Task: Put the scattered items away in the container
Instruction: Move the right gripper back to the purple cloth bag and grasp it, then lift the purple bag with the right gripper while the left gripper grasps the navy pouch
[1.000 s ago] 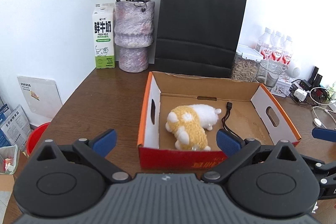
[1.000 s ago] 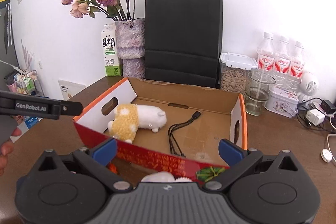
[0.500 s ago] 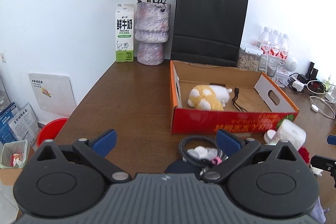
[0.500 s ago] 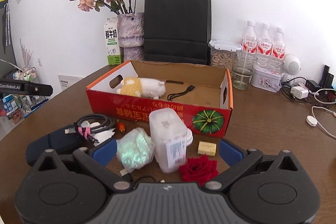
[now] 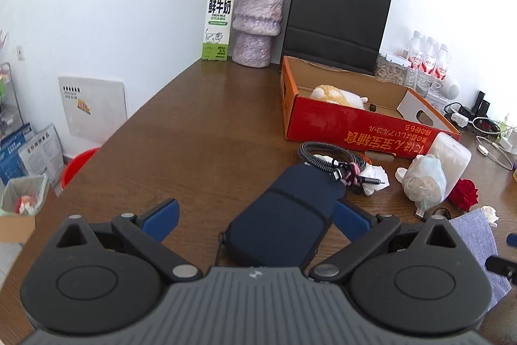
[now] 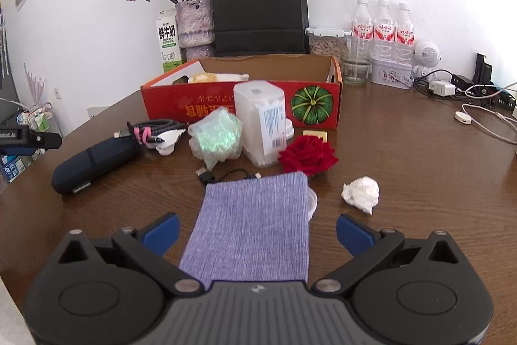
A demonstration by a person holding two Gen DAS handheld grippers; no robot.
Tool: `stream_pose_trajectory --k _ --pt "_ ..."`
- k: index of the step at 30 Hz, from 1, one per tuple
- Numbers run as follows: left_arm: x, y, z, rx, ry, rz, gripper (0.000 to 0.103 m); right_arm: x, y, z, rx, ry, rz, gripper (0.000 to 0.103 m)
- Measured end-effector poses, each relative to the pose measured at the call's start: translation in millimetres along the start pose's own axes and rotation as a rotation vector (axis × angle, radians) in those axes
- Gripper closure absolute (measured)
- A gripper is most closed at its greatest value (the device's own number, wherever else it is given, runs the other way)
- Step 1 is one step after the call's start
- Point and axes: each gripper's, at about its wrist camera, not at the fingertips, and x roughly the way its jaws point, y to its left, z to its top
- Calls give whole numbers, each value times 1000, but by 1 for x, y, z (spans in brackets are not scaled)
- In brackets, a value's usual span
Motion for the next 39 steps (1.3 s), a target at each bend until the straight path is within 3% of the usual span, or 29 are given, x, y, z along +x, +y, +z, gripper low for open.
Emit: stream_pose_trajectory --k 12,20,24,26,28,31,34,39 --pt "6 2 -11 -19 -10 23 0 32 23 -5 -68 64 -31 0" --pt "14 3 -10 -20 2 23 0 36 25 -2 -75 59 -21 3" --pt "18 0 -11 -12 13 16 0 33 24 -3 -79 39 -10 19" --pt "20 -1 -10 -7 16 14 0 31 24 -2 -84 28 7 33" --pt "22 -3 -10 3 24 11 0 29 22 -1 -80 19 18 54" --pt "23 -4 -11 14 30 7 0 28 19 -1 -56 8 21 75" --pt "25 -4 -11 13 34 5 0 26 17 -2 -39 -7 38 89" --pt "26 -6 -11 21 36 5 0 18 17 -2 -31 -64 22 94"
